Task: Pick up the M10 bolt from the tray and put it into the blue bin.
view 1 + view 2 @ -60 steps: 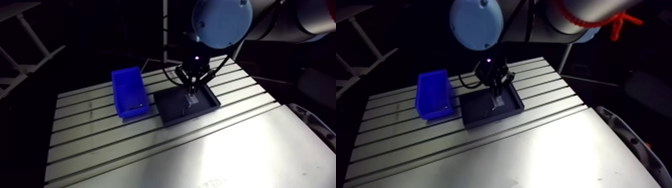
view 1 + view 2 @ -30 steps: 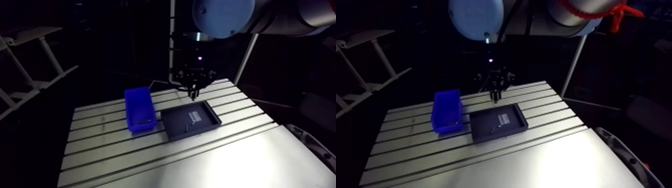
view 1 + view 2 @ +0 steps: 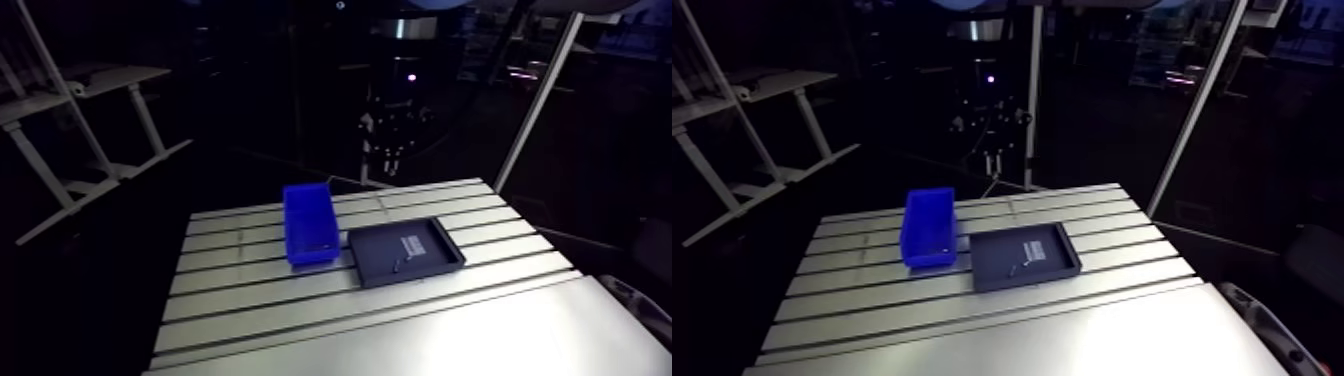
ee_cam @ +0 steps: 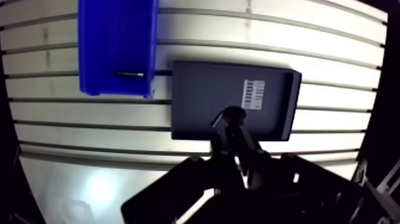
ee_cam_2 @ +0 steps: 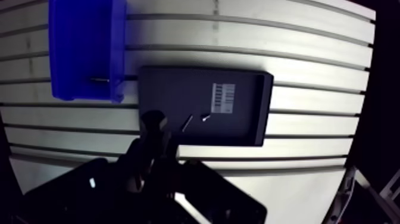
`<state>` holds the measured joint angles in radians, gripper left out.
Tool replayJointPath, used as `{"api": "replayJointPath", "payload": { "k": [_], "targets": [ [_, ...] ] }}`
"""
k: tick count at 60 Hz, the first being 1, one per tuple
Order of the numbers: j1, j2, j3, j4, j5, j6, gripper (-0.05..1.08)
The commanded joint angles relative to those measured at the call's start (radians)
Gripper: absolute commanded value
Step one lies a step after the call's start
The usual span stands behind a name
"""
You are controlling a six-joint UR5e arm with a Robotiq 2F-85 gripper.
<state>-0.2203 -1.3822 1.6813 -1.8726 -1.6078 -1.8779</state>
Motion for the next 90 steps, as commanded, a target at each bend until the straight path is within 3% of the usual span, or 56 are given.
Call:
{"api": "replayJointPath", "payload": {
  "k": [1,12,19,42,75,90],
  "targets": [
    [0.094,0.047,-0.139,0.121,-0.001,-0.32,1.06],
    [0.127,0.099,-0.197,0.145,-0.002,-0.478,1.06],
    [0.17,0.135,-0.226,0.146,-0.004,-0.673,1.06],
    [0.214,0.199,-0.248,0.136,-0.007,-0.946,1.07],
    [0.231,0.266,-0.225,0.126,-0.007,-1.062,1.07],
    [0.231,0.31,-0.195,0.044,-0.013,-1.059,1.07]
  ]
}}
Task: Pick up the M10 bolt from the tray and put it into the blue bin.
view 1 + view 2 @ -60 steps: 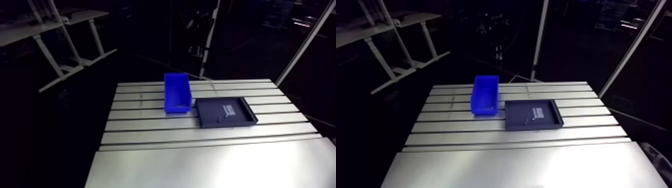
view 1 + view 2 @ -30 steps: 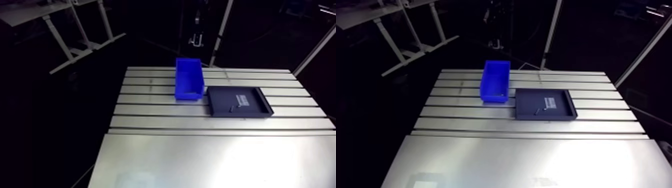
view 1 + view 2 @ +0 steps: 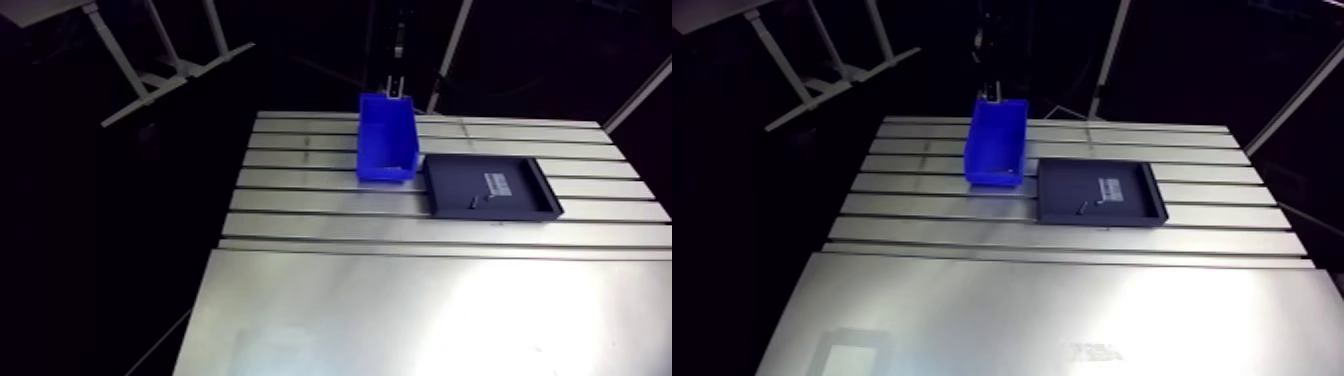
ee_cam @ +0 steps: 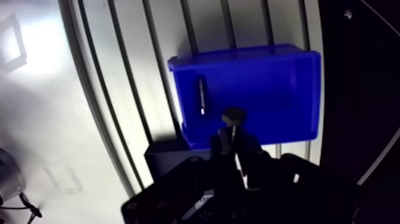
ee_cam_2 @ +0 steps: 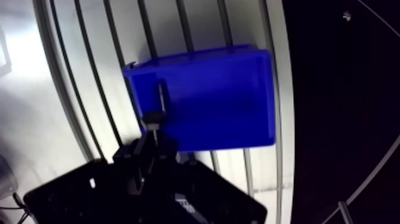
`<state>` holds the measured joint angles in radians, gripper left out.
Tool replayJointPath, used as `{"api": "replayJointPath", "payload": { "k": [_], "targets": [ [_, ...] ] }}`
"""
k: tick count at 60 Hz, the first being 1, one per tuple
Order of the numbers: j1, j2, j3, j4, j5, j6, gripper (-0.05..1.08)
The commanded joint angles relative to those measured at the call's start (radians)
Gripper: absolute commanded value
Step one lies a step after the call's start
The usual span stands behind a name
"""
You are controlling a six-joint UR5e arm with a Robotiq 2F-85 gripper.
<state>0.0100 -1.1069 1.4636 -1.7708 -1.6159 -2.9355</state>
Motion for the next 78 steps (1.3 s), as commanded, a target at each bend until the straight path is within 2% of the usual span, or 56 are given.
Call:
{"api": "replayJointPath", "payload": {
  "k": [1,35,49,58,78],
  "targets": [
    [0.001,0.035,0.023,-0.058,-0.005,-0.002,1.07],
    [0.001,0.101,0.066,-0.109,-0.008,0.003,1.07],
    [0.001,0.125,0.068,-0.113,-0.017,0.003,1.07],
    [-0.001,0.144,0.07,-0.151,-0.018,0.001,1.06],
    [-0.001,0.169,0.064,-0.16,-0.019,0.006,1.04]
  ]
}}
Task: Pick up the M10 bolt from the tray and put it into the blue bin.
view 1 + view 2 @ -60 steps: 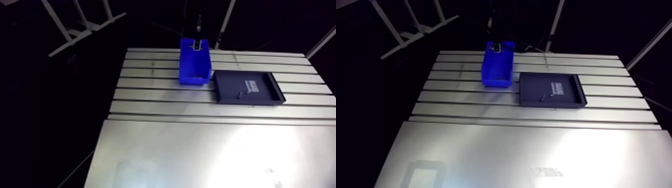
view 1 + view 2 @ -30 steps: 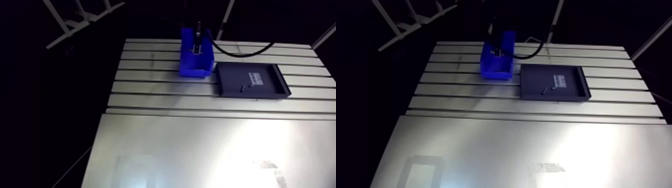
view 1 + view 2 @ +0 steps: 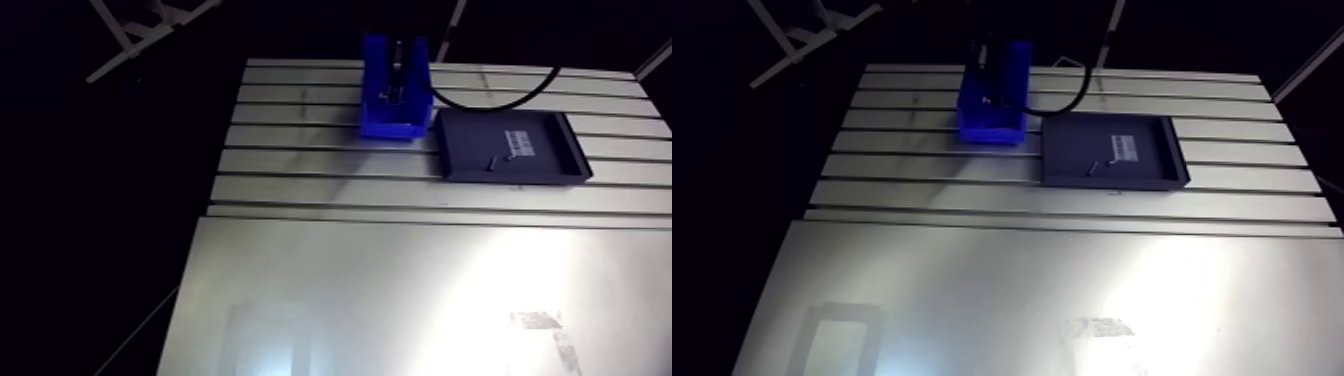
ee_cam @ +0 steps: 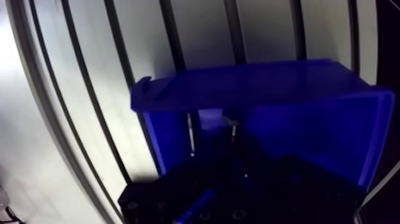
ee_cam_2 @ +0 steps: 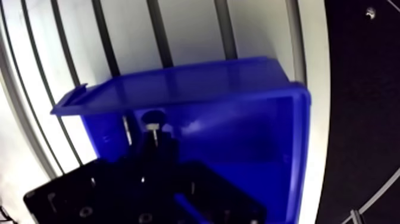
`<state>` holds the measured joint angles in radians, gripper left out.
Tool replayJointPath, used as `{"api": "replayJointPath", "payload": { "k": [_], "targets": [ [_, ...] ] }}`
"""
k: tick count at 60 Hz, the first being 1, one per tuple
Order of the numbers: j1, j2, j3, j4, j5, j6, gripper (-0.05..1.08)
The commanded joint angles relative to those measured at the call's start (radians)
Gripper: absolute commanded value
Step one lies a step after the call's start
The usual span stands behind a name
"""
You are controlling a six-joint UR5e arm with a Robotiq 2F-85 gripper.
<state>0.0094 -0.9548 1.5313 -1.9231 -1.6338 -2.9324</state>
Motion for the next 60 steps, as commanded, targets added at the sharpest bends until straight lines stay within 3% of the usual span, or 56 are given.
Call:
{"api": "replayJointPath", "payload": {
  "k": [1,8,12,13,14,15,16,17,18,38,60],
  "targets": [
    [0.0,0.017,-0.004,-0.007,-0.001,0.004,1.04],
    [0.0,0.018,-0.007,-0.009,-0.001,0.006,0.98],
    [-0.001,0.017,-0.007,-0.009,-0.001,0.007,0.85],
    [-0.002,0.014,-0.009,-0.01,-0.001,0.009,0.68],
    [-0.002,0.014,-0.009,-0.01,-0.001,0.009,0.68],
    [-0.002,0.013,-0.008,-0.009,-0.002,0.01,0.46],
    [-0.002,0.013,-0.008,-0.009,-0.002,0.01,0.46],
    [-0.002,0.01,-0.007,-0.008,-0.002,0.009,0.11],
    [-0.002,0.007,-0.006,-0.008,-0.001,0.003,0.03],
    [0.0,-0.058,-0.017,0.016,0.007,-0.005,0.0],
    [0.0,-0.136,-0.078,0.152,0.007,0.004,0.0]
  ]
}}
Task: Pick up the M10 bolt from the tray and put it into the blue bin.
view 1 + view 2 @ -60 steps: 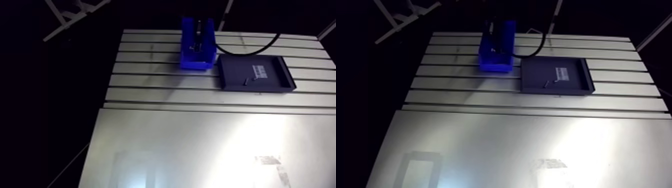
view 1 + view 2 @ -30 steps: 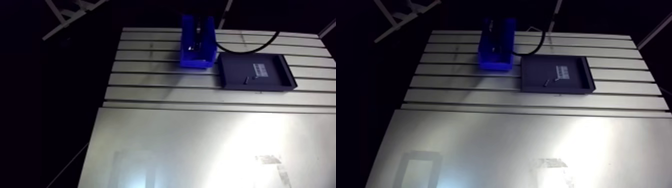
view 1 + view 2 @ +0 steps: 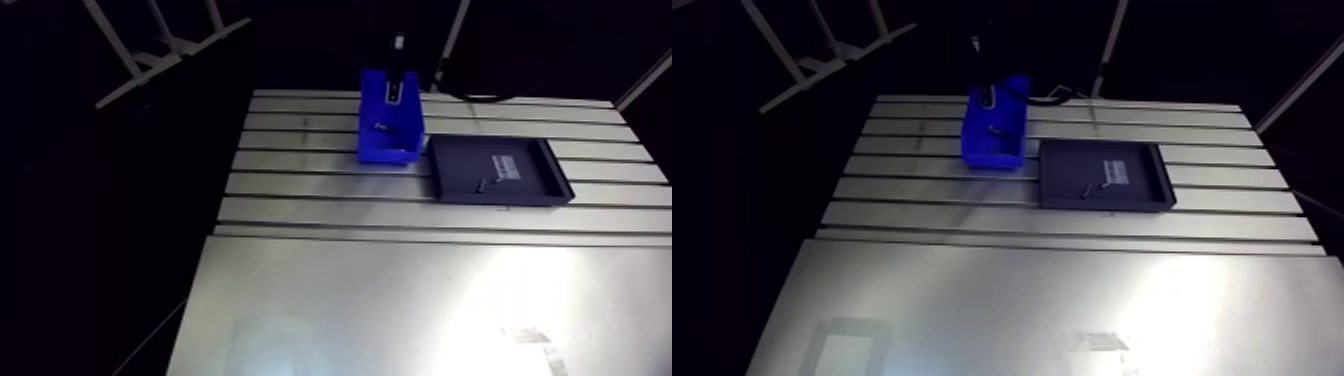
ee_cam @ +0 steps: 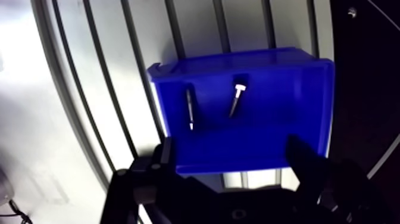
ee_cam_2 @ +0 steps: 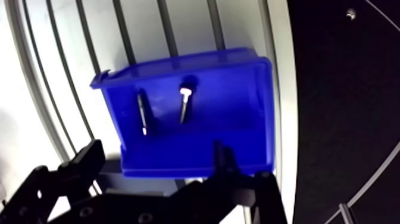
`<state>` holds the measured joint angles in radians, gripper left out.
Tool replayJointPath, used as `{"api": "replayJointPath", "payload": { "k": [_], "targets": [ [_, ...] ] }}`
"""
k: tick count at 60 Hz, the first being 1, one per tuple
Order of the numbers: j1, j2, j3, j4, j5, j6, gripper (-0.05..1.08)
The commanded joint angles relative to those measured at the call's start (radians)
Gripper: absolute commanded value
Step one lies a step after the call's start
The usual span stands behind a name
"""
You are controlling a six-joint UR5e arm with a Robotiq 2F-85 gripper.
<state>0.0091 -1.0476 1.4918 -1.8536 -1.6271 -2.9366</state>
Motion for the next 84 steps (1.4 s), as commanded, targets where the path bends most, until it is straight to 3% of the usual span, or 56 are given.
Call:
{"api": "replayJointPath", "payload": {
  "k": [1,10,17,26,31,51,70,84],
  "targets": [
    [0.0,-0.049,-0.048,0.102,0.0,0.011,0.0],
    [0.007,-0.079,-0.08,0.193,-0.003,0.041,0.0],
    [0.02,-0.097,-0.131,0.271,0.003,0.156,0.0],
    [0.028,-0.108,-0.189,0.314,0.005,0.417,0.0],
    [0.028,-0.115,-0.215,0.317,-0.001,0.646,0.0],
    [-0.003,-0.187,-0.229,0.333,-0.009,1.212,0.0],
    [-0.074,-0.238,-0.23,0.336,-0.006,1.317,0.0],
    [-0.08,-0.256,-0.235,0.337,-0.006,1.316,0.0]
  ]
}}
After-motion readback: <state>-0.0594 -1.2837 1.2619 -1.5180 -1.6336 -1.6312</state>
